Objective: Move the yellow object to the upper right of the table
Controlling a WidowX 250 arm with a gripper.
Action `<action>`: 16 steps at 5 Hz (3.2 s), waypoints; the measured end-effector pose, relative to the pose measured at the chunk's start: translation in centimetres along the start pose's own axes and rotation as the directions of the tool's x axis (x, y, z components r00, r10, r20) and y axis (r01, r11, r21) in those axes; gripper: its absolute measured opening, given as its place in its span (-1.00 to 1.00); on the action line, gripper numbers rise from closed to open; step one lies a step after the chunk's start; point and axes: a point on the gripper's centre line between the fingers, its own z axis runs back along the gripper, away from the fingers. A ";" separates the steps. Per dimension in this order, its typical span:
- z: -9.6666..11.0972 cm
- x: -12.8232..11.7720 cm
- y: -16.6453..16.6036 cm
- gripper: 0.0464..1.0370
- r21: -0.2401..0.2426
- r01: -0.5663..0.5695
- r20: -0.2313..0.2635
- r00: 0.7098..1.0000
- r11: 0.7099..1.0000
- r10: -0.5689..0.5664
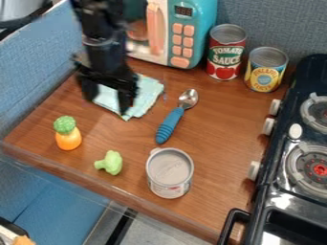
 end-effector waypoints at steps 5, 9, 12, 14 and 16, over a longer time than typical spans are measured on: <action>-5.0 -3.5 6.9 0.92 -0.015 -0.035 -0.146 0.989 0.999 0.033; -6.8 -3.2 6.2 0.22 0.022 -0.046 -0.134 0.990 0.999 0.048; -3.5 -1.0 1.8 0.10 -0.032 -0.090 -0.124 0.989 0.995 0.085; -0.2 5.7 -7.2 0.10 -0.080 -0.001 0.003 1.000 0.997 0.002; -5.1 10.6 -12.5 0.10 -0.148 -0.036 0.008 0.999 0.988 0.037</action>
